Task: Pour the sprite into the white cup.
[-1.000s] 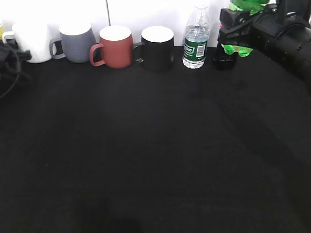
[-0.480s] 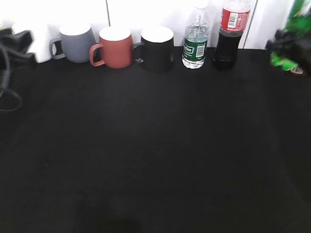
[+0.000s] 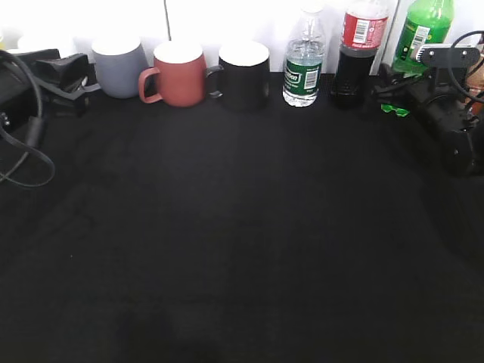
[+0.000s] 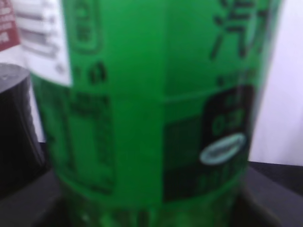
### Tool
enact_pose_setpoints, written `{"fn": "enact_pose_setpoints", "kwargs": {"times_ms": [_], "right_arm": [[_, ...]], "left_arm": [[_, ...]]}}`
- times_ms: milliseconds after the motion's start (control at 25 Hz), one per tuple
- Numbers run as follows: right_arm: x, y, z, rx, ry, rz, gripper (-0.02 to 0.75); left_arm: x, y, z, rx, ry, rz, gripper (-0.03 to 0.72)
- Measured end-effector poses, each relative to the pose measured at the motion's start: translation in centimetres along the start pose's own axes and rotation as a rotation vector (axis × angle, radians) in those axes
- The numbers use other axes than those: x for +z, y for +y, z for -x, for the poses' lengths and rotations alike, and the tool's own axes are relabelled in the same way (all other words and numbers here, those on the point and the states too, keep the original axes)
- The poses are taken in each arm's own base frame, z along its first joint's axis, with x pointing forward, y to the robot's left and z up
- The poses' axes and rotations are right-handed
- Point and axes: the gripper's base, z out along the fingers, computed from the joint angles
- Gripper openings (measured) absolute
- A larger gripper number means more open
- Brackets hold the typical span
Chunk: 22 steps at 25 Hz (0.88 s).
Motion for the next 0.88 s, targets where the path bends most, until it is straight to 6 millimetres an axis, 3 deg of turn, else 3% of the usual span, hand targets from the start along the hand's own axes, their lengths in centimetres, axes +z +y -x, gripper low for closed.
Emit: {"fn": "enact_pose_setpoints", "kwargs": {"times_ms": [80,160,360,440,480,560,640,720,800,880], "right_arm": [[0.1,0.0,0.5,-0.001,0.019,-0.001,0.635],[-0.6,0.0,0.9,-0.001,0.040,-0.002,0.650],[-5.3,0.3,0.8,0.005,0.093,-0.001,0.652],[-6.6,0.5,3.7,-0.002,0.088,0.006,0.650],[-7.0,0.7,6.5,-0.013,0.094,0.019,0.645],[-8.4,1.2,11.0,-0.038,0.298,0.065,0.629],[-11.4,0.8,13.6,0.015,0.538,-0.023,0.613],[-14.7,0.7,16.0,0.003,0.698,-0.108,0.605],[-17.7,2.5,17.8,-0.028,0.811,-0.056,0.596],[-21.0,4.2,19.6,0.000,0.906,0.016,0.596]], "left_arm": [[0.0,0.0,0.0,0.000,0.000,0.000,0.319],[0.0,0.0,0.0,0.000,0.001,0.000,0.319],[-0.2,0.0,0.0,-0.001,0.030,0.000,0.319],[-0.6,0.0,1.2,-0.002,0.106,0.000,0.335],[-0.7,-0.1,2.2,-0.002,0.185,0.000,0.363],[-1.1,-0.2,4.4,0.010,0.414,-0.003,0.412],[-2.2,-0.2,5.0,0.003,0.709,0.001,0.423],[-4.0,-0.2,4.7,-0.003,0.960,0.001,0.483],[-6.2,-0.5,4.9,-0.038,1.098,-0.013,0.542],[-9.1,-0.7,6.6,-0.053,1.101,-0.028,0.552]]}}
